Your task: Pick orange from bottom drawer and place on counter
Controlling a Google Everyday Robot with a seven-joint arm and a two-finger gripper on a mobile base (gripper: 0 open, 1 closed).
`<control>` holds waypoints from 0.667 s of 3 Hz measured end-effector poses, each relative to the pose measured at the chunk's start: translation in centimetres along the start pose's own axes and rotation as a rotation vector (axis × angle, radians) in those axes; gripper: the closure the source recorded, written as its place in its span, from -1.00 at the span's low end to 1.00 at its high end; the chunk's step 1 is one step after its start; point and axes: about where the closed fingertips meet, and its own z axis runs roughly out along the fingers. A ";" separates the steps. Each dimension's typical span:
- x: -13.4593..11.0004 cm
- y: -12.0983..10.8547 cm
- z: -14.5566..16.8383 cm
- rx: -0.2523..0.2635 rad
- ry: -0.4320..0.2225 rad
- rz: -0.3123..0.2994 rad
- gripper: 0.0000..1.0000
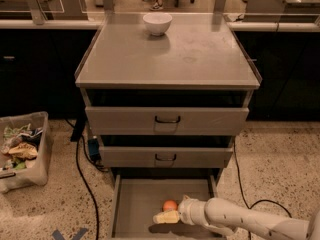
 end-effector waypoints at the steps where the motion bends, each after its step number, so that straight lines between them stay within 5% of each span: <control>1: 2.7 -0.6 3.5 -0.004 0.080 -0.019 -1.00; 2: 2.7 -0.6 3.6 -0.004 0.080 -0.020 -1.00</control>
Offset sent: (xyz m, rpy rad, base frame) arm 0.0009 0.0051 -0.0352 -0.0407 0.0371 0.0209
